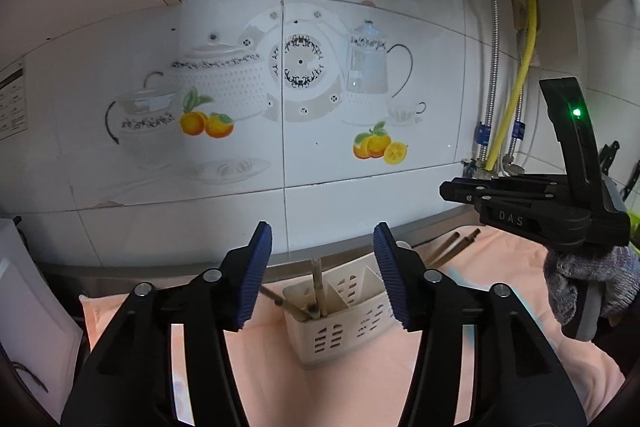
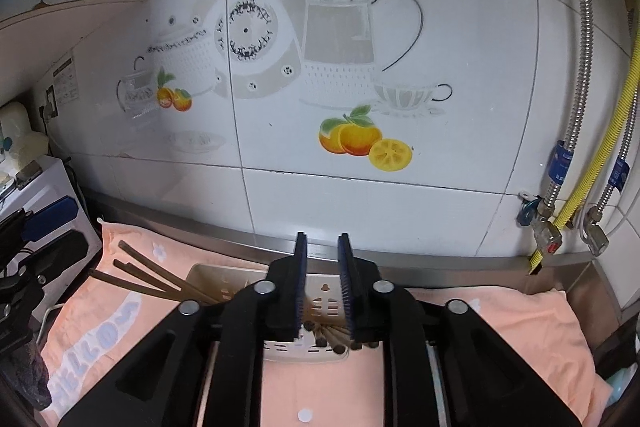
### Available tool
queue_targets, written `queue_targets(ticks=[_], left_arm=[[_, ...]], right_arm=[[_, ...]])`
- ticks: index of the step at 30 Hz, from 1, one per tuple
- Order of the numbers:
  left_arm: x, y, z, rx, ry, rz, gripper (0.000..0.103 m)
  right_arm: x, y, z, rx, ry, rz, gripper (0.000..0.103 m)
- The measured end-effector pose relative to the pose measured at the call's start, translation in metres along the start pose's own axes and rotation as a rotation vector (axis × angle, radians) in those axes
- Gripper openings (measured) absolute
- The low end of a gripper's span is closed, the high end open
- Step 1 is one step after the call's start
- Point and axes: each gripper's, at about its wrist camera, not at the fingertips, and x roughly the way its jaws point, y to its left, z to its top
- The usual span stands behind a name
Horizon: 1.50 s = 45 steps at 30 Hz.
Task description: Organize utensils
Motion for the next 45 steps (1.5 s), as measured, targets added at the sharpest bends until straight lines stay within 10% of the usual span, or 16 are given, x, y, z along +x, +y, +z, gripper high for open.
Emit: queue_targets(ticks=[28, 45], left_arm=[[-0.095, 0.005, -0.089, -0.045, 0.033, 0.057, 0.098], [-0.118, 0.001, -0.137, -0.075, 0.099, 0.077, 0.098]], right_arm=[[-0.085, 0.040, -0.114, -0.016, -0.046, -0.081, 0.089], [-0.114, 0.061, -0.171, 0.019, -0.035, -0.076, 0.094]])
